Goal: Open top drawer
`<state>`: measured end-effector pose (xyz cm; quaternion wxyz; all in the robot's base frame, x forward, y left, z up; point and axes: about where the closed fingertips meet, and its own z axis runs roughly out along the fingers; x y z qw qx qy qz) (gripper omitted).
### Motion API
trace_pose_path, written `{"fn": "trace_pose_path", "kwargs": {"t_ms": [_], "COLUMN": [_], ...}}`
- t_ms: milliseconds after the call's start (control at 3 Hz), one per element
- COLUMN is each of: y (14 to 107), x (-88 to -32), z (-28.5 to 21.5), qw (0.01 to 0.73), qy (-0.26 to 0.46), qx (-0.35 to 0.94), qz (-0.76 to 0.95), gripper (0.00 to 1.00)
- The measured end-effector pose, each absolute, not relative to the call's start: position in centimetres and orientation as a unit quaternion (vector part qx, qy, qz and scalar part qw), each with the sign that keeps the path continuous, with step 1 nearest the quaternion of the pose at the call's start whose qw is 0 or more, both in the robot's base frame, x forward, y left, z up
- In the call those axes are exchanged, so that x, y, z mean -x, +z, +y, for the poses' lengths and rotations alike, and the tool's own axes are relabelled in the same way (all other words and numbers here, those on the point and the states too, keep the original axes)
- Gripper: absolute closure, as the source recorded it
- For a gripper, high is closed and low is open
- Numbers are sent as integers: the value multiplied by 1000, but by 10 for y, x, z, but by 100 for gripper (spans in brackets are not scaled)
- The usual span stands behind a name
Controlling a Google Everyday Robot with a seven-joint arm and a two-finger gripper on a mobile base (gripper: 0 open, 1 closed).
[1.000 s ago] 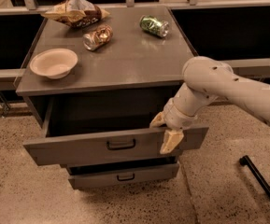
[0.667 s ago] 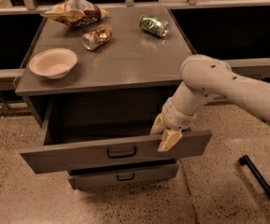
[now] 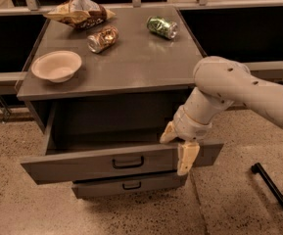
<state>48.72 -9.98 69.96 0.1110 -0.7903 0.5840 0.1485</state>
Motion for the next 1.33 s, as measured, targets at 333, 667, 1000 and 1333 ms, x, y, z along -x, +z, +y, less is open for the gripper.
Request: {"fn": "trace_pose_path", "kwargs": {"t_ms": [333, 667, 1000, 1333], "y": [700, 700, 682, 664], "x": [-487, -486, -477, -462], "z": [-100, -100, -106, -117], "qw": [111, 110, 86, 62], "qy": [148, 148, 180, 207], "qx": [791, 791, 779, 764], "qz": [584, 584, 595, 608], "gripper": [1, 0, 3, 25]}}
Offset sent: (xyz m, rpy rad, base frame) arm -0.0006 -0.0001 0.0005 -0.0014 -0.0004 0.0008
